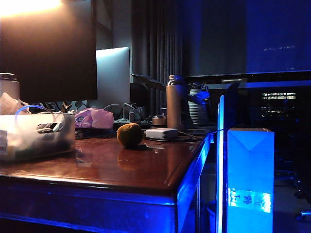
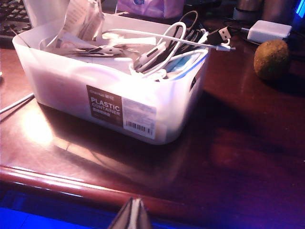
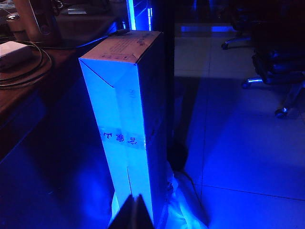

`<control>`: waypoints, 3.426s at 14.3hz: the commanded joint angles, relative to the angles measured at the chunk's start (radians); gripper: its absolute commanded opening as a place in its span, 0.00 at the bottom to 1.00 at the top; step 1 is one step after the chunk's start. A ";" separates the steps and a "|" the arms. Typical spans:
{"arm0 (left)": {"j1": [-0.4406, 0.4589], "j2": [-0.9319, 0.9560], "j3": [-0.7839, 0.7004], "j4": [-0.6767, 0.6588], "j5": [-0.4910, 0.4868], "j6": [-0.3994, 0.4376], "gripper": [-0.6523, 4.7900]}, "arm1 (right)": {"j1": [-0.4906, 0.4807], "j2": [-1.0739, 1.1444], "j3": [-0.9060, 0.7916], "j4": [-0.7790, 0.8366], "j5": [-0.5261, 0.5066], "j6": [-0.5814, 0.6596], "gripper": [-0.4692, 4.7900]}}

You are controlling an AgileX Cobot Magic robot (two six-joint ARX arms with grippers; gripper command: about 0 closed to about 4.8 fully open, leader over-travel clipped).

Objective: Pick up the kiwi and place it into the translucent box.

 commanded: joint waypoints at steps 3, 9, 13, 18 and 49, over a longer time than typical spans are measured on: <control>-0.001 0.001 -0.005 -0.015 -0.004 0.008 0.12 | 0.001 -0.001 -0.004 0.003 -0.002 0.004 0.09; 0.000 0.023 0.206 0.029 -0.082 -0.277 0.11 | 0.005 -0.001 0.066 0.149 -0.003 0.185 0.09; 0.000 0.410 0.684 -0.071 -0.187 -0.113 0.11 | 0.005 0.096 0.249 0.143 0.001 0.228 0.09; 0.000 1.046 1.553 -0.790 0.131 0.083 0.11 | 0.006 0.688 0.643 0.158 -0.238 0.034 0.09; -0.015 1.155 1.701 -0.930 0.306 0.079 0.11 | 0.617 2.339 1.748 0.301 -0.055 0.293 1.00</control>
